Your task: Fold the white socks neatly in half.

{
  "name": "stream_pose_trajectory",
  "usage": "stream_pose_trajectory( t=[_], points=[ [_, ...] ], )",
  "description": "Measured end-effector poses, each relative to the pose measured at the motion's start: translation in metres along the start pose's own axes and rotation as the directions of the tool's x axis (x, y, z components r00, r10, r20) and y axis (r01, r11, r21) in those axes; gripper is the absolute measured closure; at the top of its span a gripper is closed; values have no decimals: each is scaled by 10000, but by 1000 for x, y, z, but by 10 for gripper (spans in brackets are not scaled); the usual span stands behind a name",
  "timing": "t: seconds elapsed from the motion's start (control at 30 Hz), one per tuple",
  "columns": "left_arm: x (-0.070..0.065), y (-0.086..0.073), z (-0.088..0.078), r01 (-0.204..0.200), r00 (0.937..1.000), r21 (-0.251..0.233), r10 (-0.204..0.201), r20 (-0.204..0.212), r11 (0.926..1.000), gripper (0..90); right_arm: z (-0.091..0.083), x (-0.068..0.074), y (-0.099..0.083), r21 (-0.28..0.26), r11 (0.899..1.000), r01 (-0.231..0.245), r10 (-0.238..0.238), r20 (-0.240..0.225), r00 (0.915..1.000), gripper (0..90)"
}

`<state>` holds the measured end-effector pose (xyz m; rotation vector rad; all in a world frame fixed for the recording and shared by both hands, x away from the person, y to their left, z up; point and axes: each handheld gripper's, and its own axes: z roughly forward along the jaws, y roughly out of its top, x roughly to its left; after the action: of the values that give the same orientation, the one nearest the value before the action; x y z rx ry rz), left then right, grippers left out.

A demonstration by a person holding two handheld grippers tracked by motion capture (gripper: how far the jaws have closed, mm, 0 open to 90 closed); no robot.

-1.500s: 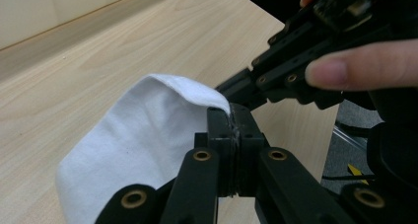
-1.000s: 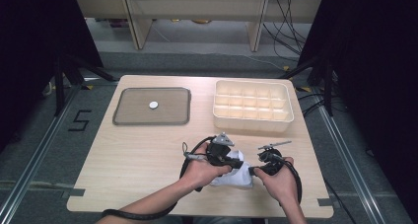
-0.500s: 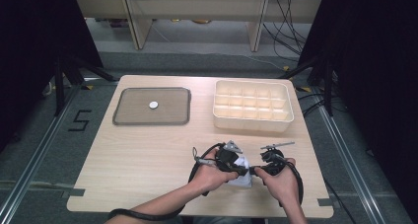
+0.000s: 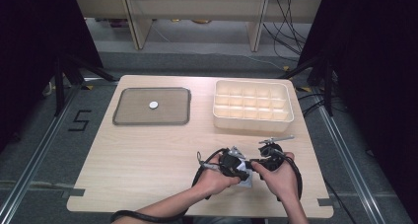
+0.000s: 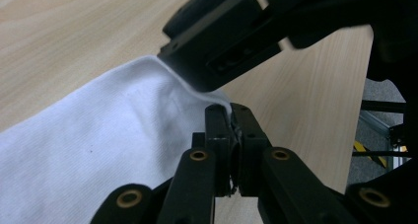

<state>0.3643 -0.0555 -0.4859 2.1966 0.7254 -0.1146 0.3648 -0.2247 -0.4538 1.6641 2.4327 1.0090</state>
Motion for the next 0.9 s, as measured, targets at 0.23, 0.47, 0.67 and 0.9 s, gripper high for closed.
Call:
stream_pose_trajectory(
  t=[0.23,0.47,0.67,0.9],
  points=[
    [-3,-3,-6,-111,9998,-203,114,140,9997,744,10,-5,-6,360,9993,91,-94,99,9999,872],
    [1,-6,-36,-408,9992,-649,410,18,9971,720,12,-5,-7,407,9992,-49,41,193,9998,893],
    [16,-17,-40,7,9998,-294,-13,-210,9996,785,14,-4,-8,463,9989,59,-72,281,9996,900],
    [22,-26,-26,520,9986,-185,-521,-62,9985,793,7,1,-2,23,9992,405,-405,456,9981,900]
  ],
)
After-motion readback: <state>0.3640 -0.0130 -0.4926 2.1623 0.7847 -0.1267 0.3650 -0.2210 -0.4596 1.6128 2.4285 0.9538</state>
